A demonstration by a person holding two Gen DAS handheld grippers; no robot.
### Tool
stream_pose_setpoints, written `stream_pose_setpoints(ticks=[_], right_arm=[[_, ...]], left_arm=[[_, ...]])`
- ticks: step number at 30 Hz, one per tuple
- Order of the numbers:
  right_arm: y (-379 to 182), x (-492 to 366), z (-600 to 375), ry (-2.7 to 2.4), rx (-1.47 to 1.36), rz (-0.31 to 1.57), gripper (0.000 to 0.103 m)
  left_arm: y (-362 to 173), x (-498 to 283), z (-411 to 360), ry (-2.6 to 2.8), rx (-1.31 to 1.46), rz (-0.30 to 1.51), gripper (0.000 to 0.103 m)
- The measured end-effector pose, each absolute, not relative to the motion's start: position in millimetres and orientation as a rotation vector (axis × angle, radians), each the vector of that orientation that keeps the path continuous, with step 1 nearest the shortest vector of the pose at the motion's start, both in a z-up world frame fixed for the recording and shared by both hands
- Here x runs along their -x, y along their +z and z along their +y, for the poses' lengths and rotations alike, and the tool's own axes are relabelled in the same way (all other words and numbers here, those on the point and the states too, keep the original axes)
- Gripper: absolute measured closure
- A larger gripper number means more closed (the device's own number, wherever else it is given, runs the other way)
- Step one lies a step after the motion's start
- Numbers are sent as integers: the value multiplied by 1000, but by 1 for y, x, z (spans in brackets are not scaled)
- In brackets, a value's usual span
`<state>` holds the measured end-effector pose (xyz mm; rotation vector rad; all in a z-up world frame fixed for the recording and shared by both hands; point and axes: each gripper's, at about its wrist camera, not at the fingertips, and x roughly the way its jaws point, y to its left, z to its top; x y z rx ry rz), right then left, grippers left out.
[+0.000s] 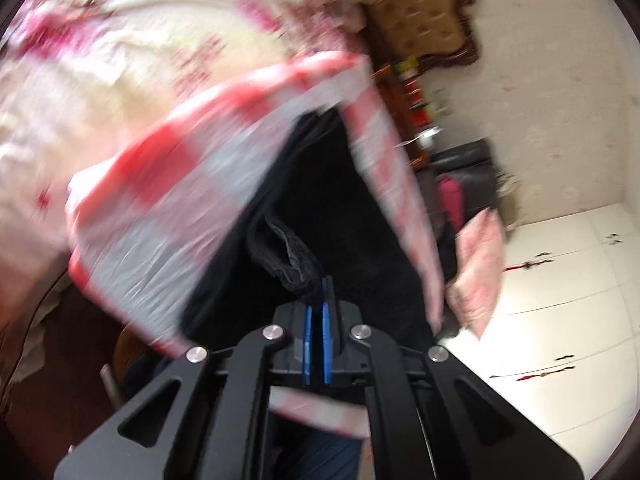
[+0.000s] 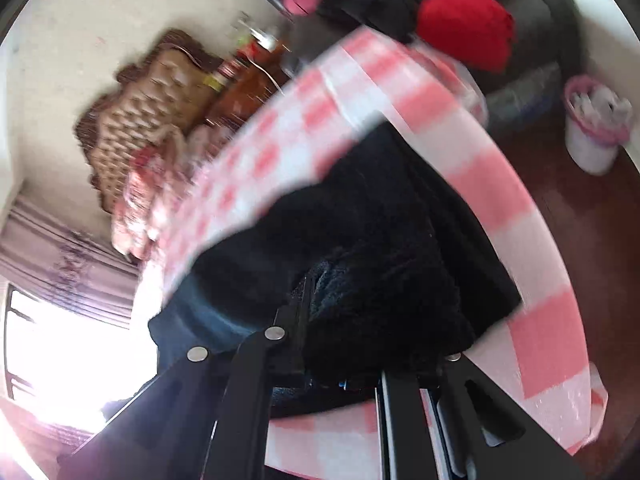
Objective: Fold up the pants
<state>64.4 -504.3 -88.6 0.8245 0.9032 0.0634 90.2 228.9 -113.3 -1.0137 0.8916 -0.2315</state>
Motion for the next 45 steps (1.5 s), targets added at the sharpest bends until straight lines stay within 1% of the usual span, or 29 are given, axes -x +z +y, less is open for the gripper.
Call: stream_pose_setpoints(ticks=[2, 4, 5, 7, 11, 12, 14, 15, 16, 17, 18, 19, 20, 21, 22, 23, 25, 28, 31, 33, 35, 36, 37, 38, 39, 40, 41, 43, 45], right_arm=[[-86, -60, -504, 30, -780, 899, 93], [-112, -53, -506, 8, -803, 972, 93], [-128, -48, -508, -4, -832, 1005, 93], [-141, -40, -504, 2, -826, 1021, 93], [-150, -36, -504, -21, -810, 1018, 93], [-151, -35, -504, -24, -814, 1015, 98], [-152, -35, -503, -34, -806, 1007, 99], [-151, -35, -502, -31, -800, 1008, 97], [-152, -36, -503, -27, -795, 1008, 95], [-150, -36, -501, -23, -791, 1010, 92], [-148, -36, -501, -25, -789, 1013, 84], [-144, -35, -503, -33, -789, 1014, 71], [-135, -29, -508, -56, -780, 1000, 64], [-128, -25, -510, -67, -768, 986, 48], [-115, -20, -516, -123, -720, 969, 28], [-106, -17, -520, -197, -657, 966, 22], [-83, -19, -525, -302, -509, 954, 21], [-59, -51, -527, -253, -387, 943, 22], [-59, -98, -514, -177, -291, 981, 22], [-71, -138, -506, -75, -286, 1026, 22], [-85, -173, -506, -41, -323, 1064, 22], [-91, -187, -506, -34, -325, 1073, 23], [-98, -199, -504, -37, -320, 1082, 29], [-107, -211, -500, -39, -306, 1104, 34], [-113, -218, -496, -60, -274, 1117, 44], [-117, -221, -492, -98, -229, 1117, 57], [-122, -222, -490, -133, -190, 1119, 63], [-129, -219, -490, -160, -186, 1107, 68], [-130, -218, -489, -198, -167, 1098, 71]], left_arm=[[-114, -85, 222, -203, 944, 909, 99], [-147, -78, 222, -180, 983, 1010, 99], [-157, -75, 224, -170, 984, 1022, 99], [-169, -70, 225, -169, 983, 1025, 99], [-169, -71, 222, -178, 943, 1015, 99], [-169, -72, 222, -182, 936, 1016, 97], [-169, -73, 222, -191, 932, 1013, 95], [-168, -71, 223, -199, 934, 1007, 88], [-167, -71, 222, -212, 937, 993, 73], [-165, -70, 222, -226, 936, 977, 65], [-162, -67, 221, -238, 929, 962, 50], [-157, -65, 219, -240, 907, 948, 41], [-152, -64, 218, -237, 880, 939, 39], [-149, -63, 217, -229, 855, 939, 39], [-148, -62, 217, -225, 843, 938, 39], [-145, -61, 217, -218, 827, 933, 38], [-139, -60, 217, -176, 777, 926, 35], [-120, -61, 219, -21, 630, 880, 36], [-93, -77, 207, -3, 517, 804, 37], [-79, -104, 177, -107, 423, 793, 37], [-73, -131, 135, -213, 303, 795, 49], [-73, -148, 106, -294, 237, 803, 64], [-74, -163, 78, -357, 181, 809, 78], [-76, -175, 51, -408, 134, 816, 82], [-79, -184, 28, -456, 96, 823, 85], [-84, -196, -6, -540, 51, 825, 85], [-88, -205, -33, -603, 30, 827, 85], [-100, -228, -84, -701, 3, 863, 85], [-117, -251, -123, -720, -43, 885, 85]])
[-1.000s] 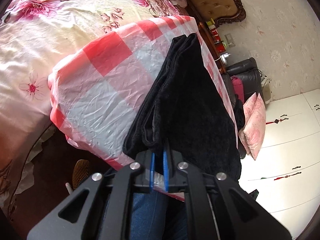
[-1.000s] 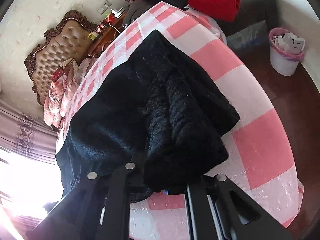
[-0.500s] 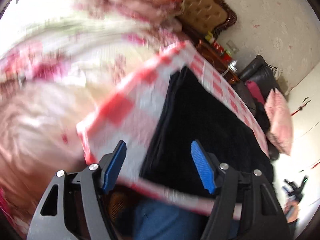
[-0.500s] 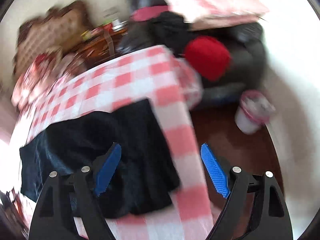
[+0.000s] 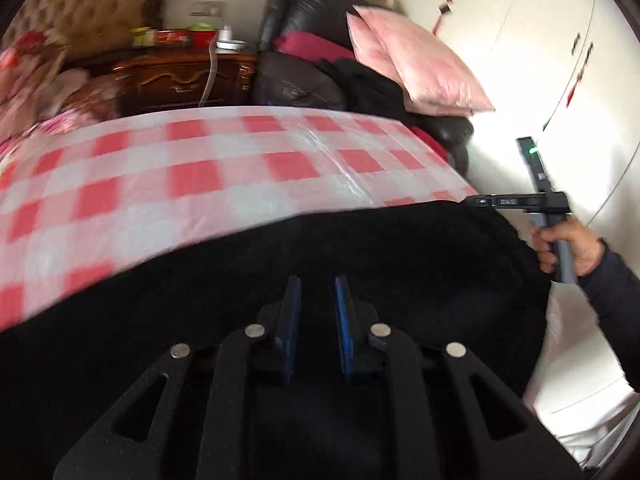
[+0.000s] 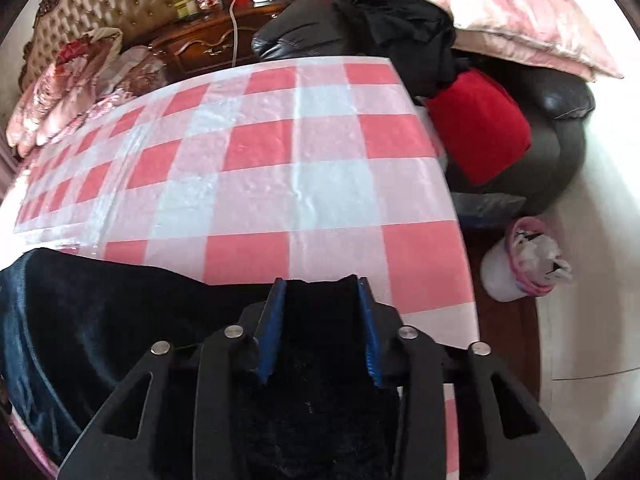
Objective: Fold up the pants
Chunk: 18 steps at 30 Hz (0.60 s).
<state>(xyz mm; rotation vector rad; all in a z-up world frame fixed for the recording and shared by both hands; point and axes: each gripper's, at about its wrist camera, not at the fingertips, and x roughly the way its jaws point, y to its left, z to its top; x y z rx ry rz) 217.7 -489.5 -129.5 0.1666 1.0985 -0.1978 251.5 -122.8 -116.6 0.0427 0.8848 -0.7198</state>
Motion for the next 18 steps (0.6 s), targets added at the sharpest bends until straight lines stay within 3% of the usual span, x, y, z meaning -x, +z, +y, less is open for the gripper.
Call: stream_pose_setpoints(ticks=[3, 10, 11, 13, 14, 18], right_arm=[[-131, -217, -488, -265, -156, 1088, 74], [-135, -208, -481, -351, -92, 1017, 77], [-136, -209, -479, -356, -77, 1014, 77], [-135, -210, -478, -366, -53, 1018, 75], [-134, -210, -478, -366, -57, 1022, 75], [-96, -182, -466, -349, -57, 906, 68]], left_arm=[[-139, -270, -147, -691, -122, 938, 89], [-141, -249, -103, -699, -130, 907, 90], [-142, -244, -100, -697, -125, 899, 88], [-138, -230, -93, -661, -105, 891, 64], [-134, -223, -90, -650, -91, 880, 59], [-116, -182, -89, -705, -47, 843, 55]])
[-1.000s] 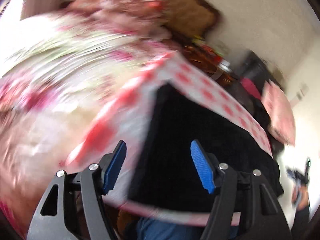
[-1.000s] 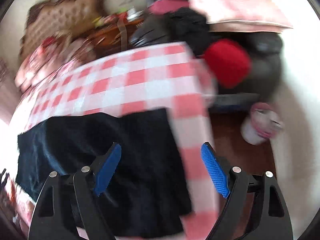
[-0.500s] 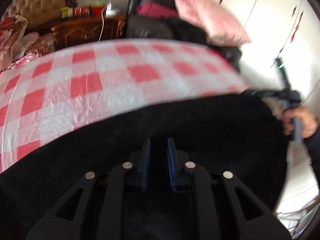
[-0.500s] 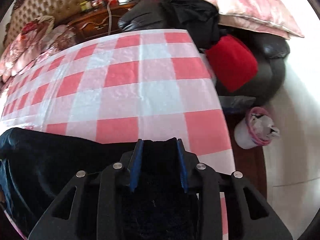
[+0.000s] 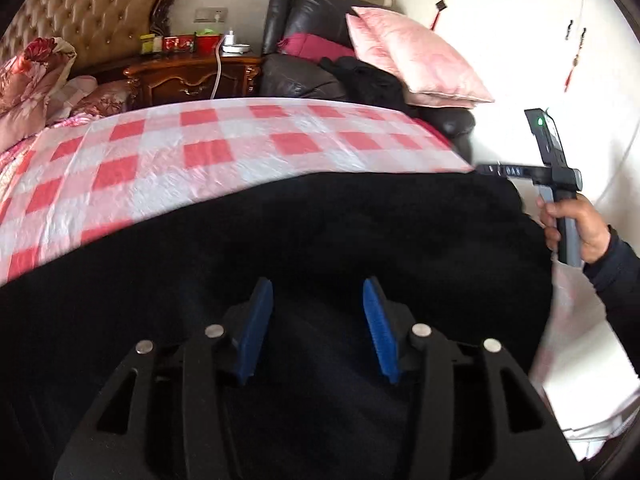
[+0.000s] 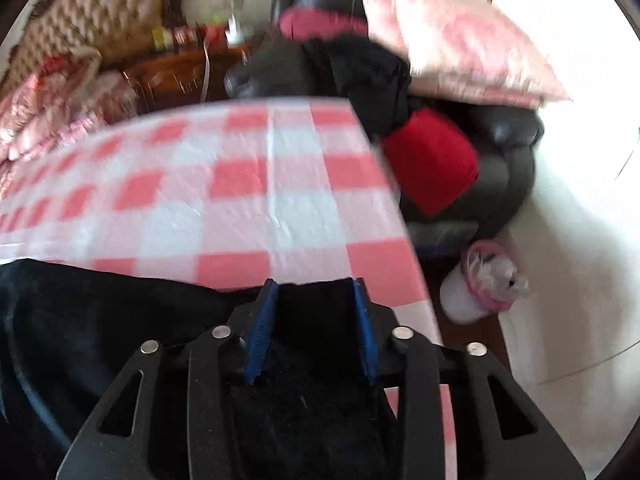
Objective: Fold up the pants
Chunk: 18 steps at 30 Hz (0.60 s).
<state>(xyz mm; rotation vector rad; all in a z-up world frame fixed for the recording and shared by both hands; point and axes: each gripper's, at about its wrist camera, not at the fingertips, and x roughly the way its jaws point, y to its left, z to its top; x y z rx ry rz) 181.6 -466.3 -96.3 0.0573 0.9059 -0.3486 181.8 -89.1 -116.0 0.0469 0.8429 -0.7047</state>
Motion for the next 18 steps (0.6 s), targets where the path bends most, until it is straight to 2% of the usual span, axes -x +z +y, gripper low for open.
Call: stream_pose_setpoints(ticks=[1, 3, 5, 6, 7, 9, 11, 14, 18], right_arm=[[-91, -174, -462, -348, -48, 890, 60], [-91, -154, -451, -348, -10, 926, 58], [-103, -139, -451, -378, 13, 979, 51], [-114, -131, -457, -400, 14, 1030, 49], [-118, -125, -463, -402, -7, 1040, 49], [-110, -105, -482, -433, -102, 1007, 49], [-86, -80, -501, -531, -153, 936, 37], [-77, -51, -530, -456, -398, 914, 36], [-93, -23, -540, -298, -648, 955, 36]], left_arm=[[-115, -169, -93, -708, -66, 843, 55], [-117, -148, -100, -700, -126, 830, 55], [-130, -131, -108, -701, -158, 879, 55], [-140, -122, -114, -675, -221, 913, 56], [-140, -111, -117, -650, -274, 872, 55], [-136, -99, -115, -627, -284, 871, 55], [-127, -91, -107, -623, -233, 864, 53], [-111, -71, -101, -639, -205, 828, 52], [-99, -23, -102, -662, -255, 743, 52]])
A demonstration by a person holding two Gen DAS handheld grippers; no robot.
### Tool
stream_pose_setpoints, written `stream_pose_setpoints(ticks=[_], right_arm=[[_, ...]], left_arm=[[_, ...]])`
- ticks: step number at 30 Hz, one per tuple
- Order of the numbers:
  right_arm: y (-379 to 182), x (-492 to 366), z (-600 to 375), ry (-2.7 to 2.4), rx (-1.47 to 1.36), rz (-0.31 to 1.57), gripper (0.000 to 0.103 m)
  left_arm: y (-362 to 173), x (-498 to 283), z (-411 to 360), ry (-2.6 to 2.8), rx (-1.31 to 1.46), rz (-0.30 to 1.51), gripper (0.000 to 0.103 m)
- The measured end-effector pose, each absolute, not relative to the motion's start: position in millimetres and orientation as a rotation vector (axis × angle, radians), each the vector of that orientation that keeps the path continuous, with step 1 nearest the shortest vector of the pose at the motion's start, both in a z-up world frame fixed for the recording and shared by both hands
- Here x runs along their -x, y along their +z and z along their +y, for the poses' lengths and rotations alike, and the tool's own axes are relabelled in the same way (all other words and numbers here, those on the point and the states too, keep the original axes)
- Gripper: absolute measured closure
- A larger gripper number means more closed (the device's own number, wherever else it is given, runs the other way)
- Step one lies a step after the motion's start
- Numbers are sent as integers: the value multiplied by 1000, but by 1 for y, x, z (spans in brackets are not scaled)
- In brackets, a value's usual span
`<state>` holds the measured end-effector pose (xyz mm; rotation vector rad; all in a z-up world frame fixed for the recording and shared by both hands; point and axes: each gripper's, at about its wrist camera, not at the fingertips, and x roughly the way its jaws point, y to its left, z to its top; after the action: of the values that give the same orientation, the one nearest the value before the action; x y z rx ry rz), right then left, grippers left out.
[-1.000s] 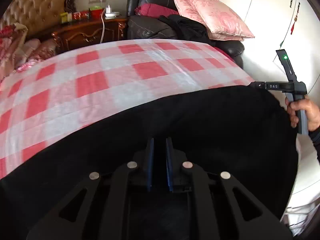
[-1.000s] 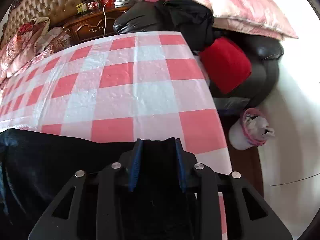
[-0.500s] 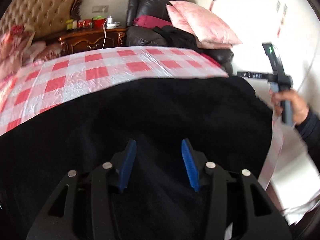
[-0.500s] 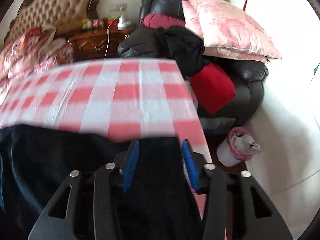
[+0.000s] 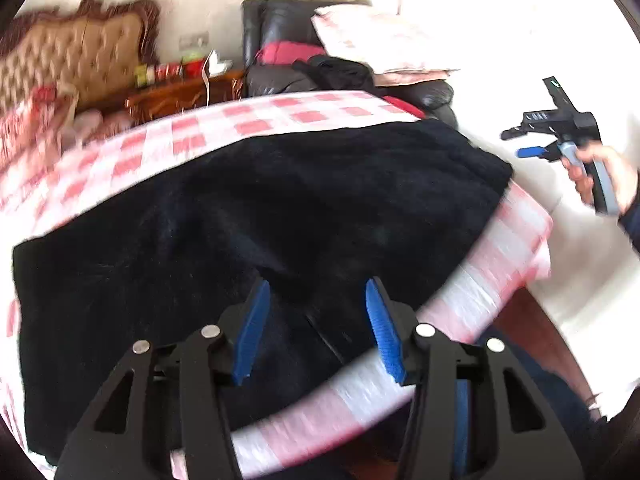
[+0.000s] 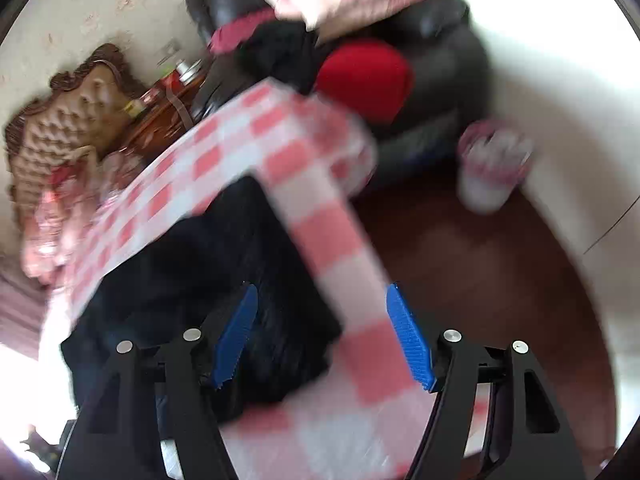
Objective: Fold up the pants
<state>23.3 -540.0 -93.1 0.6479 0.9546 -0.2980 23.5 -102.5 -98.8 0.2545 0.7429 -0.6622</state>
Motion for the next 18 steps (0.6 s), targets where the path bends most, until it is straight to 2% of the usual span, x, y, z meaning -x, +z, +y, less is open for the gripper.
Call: stream_pose_setpoints(ticks=[4, 10, 11, 12, 14, 15, 16, 18], right_arm=[[-111, 0, -520, -202, -777, 974, 36], [-136, -3, -482, -73, -855, 1016, 36], [-137, -6, -481, -77, -860, 1009, 36], [-136, -8, -481, -66, -863, 990, 37], [-131, -15, -481, -73, -848, 969, 55], [-126, -18, -481, -79, -837, 957, 74], [-119, -21, -481, -72, -827, 940, 82], [-105, -30, -485, -54, -815, 905, 84]], left_arm=[[-113, 21, -113, -657, -413, 707, 52], [-140, 40, -146, -573, -707, 584, 54], [-147, 35, -150, -557, -739, 591, 61], [-150, 27, -150, -544, -742, 612, 86], [-141, 12, -143, -572, -669, 642, 90], [-127, 1, -133, -606, -579, 665, 91], [-117, -7, -125, -634, -520, 680, 91], [-99, -27, -112, -671, -446, 697, 91]])
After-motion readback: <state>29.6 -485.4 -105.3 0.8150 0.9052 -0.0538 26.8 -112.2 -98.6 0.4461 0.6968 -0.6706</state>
